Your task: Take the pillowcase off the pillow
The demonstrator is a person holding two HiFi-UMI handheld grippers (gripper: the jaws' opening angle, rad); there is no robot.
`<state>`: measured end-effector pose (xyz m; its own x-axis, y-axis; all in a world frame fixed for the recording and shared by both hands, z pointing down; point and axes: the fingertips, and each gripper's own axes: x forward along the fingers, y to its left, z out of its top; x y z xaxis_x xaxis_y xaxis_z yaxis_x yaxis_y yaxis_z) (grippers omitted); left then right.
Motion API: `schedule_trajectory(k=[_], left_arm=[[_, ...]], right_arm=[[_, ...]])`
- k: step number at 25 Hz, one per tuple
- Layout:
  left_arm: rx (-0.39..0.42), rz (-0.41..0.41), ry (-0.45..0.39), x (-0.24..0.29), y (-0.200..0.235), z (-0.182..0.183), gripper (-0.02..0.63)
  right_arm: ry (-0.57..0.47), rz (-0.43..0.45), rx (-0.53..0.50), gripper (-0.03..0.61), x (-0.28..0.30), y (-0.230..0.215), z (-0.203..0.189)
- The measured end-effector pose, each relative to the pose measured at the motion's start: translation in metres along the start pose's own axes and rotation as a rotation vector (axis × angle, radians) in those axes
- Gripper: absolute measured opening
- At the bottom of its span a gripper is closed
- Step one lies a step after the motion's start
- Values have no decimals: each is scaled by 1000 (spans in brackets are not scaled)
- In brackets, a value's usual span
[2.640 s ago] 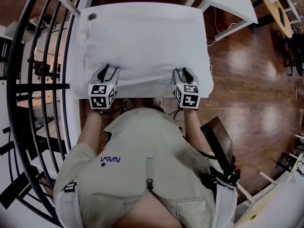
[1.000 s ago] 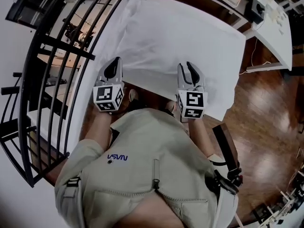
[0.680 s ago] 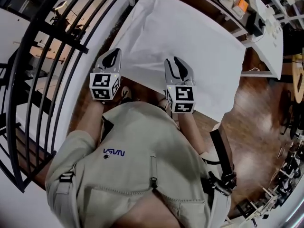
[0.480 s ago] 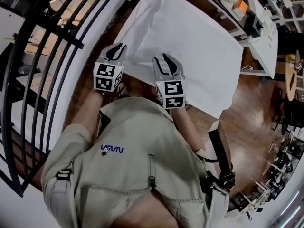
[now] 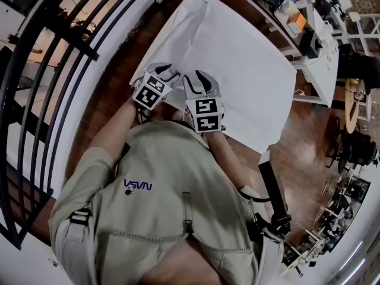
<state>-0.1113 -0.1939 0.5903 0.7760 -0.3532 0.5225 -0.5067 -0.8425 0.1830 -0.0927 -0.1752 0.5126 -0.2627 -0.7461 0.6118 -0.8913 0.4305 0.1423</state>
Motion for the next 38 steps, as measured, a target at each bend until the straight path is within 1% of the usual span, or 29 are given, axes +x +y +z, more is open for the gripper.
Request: schedule_trajectory(k=[2,3,4,7,9,11,13,16,18,21,24,28,31,32,34,36,38], left_arm=[[28,-35,27,-2,-9,-4,79],[39,-40,31,-4,-11,-5,39],[42,-39,30,-6,-12,-5,20],[23,-40,18,-8,-12,2,12],[20,-38,-11,-15,-13,8,9],[27,-27,-50,-24,-13,13,9],[33,-17,-59,-33,-14,17,9],[35,21,-42,-38,-7,17,8],[20,49,-36,-39,2,12,9],[7,78,-44,-36,10,7,9],[-6,94,-24,-31,8,-1,8],[-44,95,51,-24,4,-30,8],[-84,104,94,-21,3,-53,9],[-97,109,93,-21,3,-57,9],[-117,120,58,-26,2,-57,9],[-142,120,-2,-32,0,-50,11],[-187,109,-66,-38,-3,-36,15]], right_arm=[[26,1,-8,152,8,2,-3],[44,4,-12,152,12,5,-5],[65,7,-16,156,16,6,-8],[145,3,-65,165,30,1,-21],[175,-15,-100,160,34,2,-27],[167,-23,-102,79,31,5,-26],[125,-31,-81,8,22,4,-16],[50,-76,-27,5,-1,-10,-2],[8,-112,26,5,-17,-23,1],[-6,-148,73,5,-36,-34,-8],[42,-150,105,5,-44,-35,-37],[159,-93,163,5,-32,-23,-84],[233,-47,179,5,-18,-14,-106],[244,-37,176,5,-15,-13,-109],[247,-30,163,5,-14,-12,-110],[234,-35,157,5,-15,-14,-108],[222,-41,157,6,-16,-17,-106]])
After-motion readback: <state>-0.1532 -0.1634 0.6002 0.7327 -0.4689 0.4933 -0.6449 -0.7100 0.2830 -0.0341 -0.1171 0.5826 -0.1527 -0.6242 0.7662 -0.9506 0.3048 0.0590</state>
